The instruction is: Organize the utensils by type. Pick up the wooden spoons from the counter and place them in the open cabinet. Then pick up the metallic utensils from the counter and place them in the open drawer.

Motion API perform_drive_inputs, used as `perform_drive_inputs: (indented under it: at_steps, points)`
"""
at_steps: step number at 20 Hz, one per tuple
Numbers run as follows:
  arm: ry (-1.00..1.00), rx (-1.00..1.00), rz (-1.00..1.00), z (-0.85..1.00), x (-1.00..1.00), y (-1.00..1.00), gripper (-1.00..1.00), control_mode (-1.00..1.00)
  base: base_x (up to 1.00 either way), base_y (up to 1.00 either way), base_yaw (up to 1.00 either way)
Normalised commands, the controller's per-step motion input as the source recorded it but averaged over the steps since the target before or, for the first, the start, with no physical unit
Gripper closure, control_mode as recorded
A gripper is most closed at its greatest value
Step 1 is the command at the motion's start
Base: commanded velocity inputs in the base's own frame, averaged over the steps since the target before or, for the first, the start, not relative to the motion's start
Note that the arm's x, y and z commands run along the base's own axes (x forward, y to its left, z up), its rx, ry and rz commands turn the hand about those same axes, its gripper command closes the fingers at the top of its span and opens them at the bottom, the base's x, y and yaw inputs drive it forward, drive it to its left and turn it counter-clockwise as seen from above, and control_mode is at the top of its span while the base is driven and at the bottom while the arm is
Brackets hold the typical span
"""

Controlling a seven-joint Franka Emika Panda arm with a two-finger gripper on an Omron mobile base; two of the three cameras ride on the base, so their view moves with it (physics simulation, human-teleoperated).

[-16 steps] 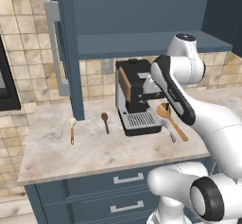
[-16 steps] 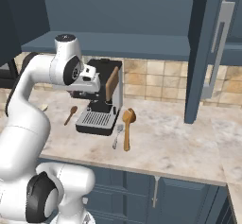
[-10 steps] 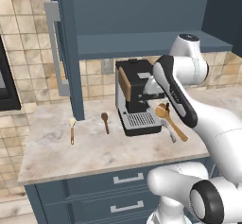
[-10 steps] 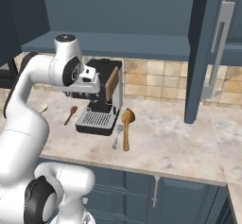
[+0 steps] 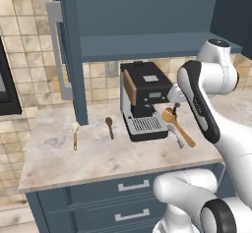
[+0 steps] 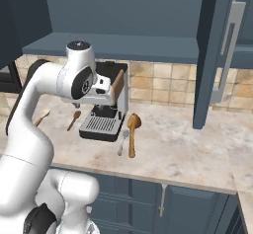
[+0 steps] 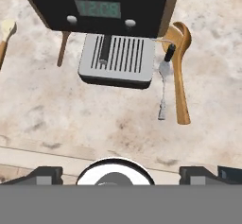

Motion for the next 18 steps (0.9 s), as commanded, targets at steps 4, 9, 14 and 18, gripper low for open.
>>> perform_drive_inputs:
  at_steps: [4,9,14,18]
  points:
    - [0.0,0.0,0.02,-0.18,0.0,-0.55,-1.0,-1.0,0.0,0.0,0.0]
    - [0.0,0.0,0.08,-0.38,0.0,-0.43,-1.0,-1.0,0.0,0.0,0.0]
    - [0.02,0.0,0.1,-0.56,0.03,-0.28,-1.0,-1.0,0.0,0.0,0.0]
    - [0.03,0.0,0.07,-0.58,0.13,-0.22,-1.0,-1.0,0.0,0.0,0.0]
